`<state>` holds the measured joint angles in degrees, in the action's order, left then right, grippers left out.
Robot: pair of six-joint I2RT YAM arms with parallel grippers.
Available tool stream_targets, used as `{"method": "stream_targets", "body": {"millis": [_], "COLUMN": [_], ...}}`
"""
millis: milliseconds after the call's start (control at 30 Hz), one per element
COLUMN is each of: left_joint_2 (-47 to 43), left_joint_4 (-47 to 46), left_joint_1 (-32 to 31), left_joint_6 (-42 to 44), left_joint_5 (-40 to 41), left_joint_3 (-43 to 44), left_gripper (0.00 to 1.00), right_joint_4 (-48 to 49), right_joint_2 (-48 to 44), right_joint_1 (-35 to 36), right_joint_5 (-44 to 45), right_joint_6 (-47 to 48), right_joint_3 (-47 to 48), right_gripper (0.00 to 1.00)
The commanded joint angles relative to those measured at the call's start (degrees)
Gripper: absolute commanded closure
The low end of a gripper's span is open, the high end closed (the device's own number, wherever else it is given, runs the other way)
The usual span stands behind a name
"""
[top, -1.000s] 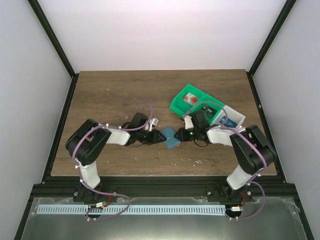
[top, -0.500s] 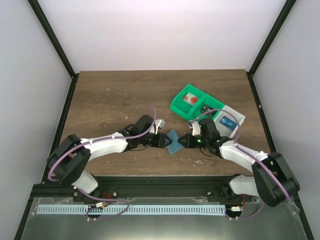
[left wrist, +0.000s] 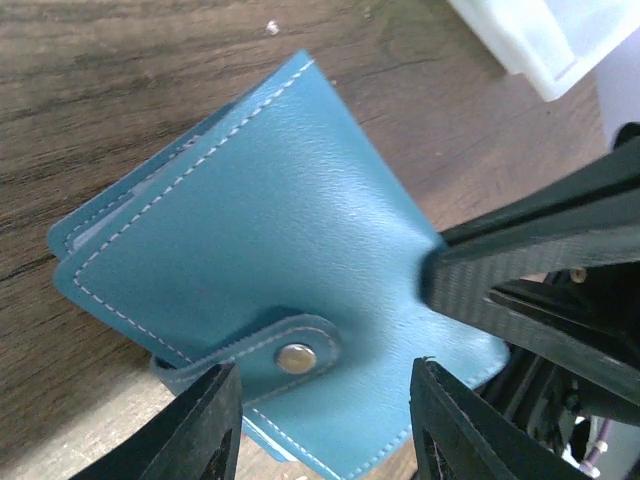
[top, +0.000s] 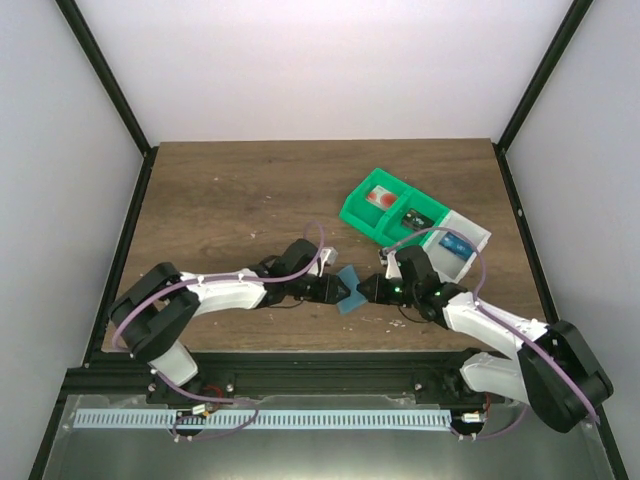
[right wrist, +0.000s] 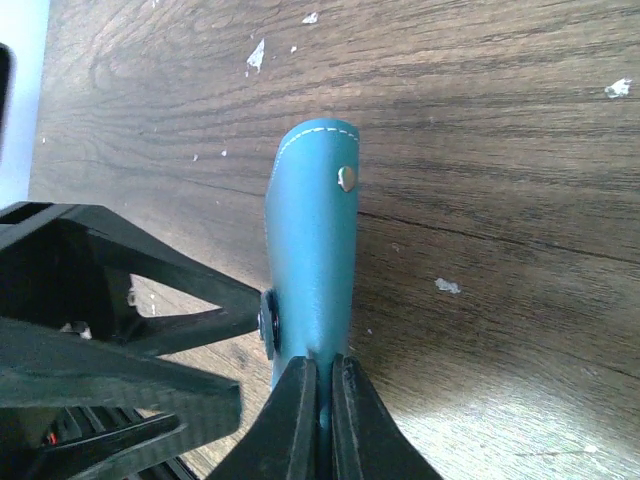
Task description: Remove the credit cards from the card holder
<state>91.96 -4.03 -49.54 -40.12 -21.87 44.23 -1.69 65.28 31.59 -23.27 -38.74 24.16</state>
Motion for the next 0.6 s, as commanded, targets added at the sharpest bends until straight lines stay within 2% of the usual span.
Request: {"method": "stream_targets", "body": {"millis": [0,333,567], "left_joint_2": [3.45,7.31,6.71], "left_joint_4": [-2.33,-1.06,1.14], "left_joint_1": [-0.16,-0.12,-0.16], "left_joint_6": [0.89,2.63,4.28], "left_joint_5": [-0.2,3.78,5.58], "left_joint_3": [0.46,2.18,3.17], "left_gripper": [0.52,0.54,0.63], "right_joint_4": [0.8,3.05,4.31], "right_joint_2": [-0.78,-1.19,-1.82], "right_joint_1": [1.22,2.01,2.05], "right_joint_5": [2.2,-0.07,-2.98], "right_joint_6": [-1.3,-0.75,-1.46], "right_joint_3": [-0.51,-2.48,-3.26], "right_gripper": [1.0,0.99,1.0]}}
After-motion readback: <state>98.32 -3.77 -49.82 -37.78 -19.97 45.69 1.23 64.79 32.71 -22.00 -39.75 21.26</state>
